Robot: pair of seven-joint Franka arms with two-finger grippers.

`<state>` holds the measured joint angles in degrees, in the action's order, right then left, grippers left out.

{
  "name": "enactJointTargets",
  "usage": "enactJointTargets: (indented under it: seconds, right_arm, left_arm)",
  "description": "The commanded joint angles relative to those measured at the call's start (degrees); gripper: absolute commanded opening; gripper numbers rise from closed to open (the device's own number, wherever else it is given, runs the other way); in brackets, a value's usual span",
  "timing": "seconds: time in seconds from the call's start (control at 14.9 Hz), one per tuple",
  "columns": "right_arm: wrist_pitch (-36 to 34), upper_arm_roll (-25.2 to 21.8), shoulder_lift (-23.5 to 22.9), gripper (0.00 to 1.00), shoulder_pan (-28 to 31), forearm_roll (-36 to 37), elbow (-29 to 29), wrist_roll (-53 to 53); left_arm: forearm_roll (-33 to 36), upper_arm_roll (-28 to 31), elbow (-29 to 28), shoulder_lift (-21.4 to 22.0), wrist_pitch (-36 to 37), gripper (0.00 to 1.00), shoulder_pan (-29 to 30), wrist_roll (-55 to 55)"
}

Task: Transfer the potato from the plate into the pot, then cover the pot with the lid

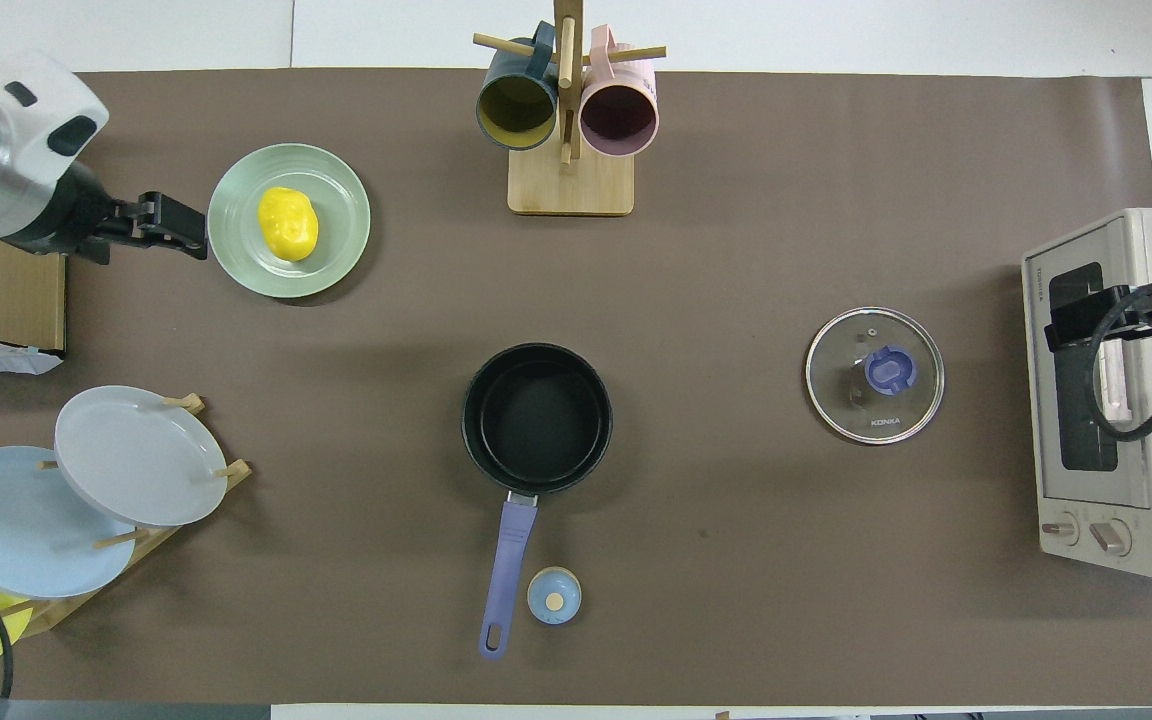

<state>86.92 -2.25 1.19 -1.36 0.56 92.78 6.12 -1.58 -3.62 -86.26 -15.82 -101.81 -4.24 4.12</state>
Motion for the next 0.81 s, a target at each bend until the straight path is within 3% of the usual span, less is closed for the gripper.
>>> enactJointTargets:
  seconds: [0.0, 0.27, 0.74]
  right_arm:
    - [5.51, 0.66, 2.49, 1.00, -2.85, -1.52, 4.84, -0.41]
    - [16.51, 0.84, 3.39, 1.00, -3.30, -1.61, 13.73, -0.06]
    - [25.56, 0.84, -5.58, 1.00, -4.71, -1.61, 16.71, 6.09]
  left_arm:
    - [-1.31, 0.19, 7.24, -10.53, -5.65, 1.00, -0.95, -0.08]
    - [-0.61, 1.51, 9.35, -19.42, -14.37, 1.00, -2.53, 1.06]
    - [1.93, 1.78, 6.89, -20.66, -17.72, 1.00, -3.58, 5.54]
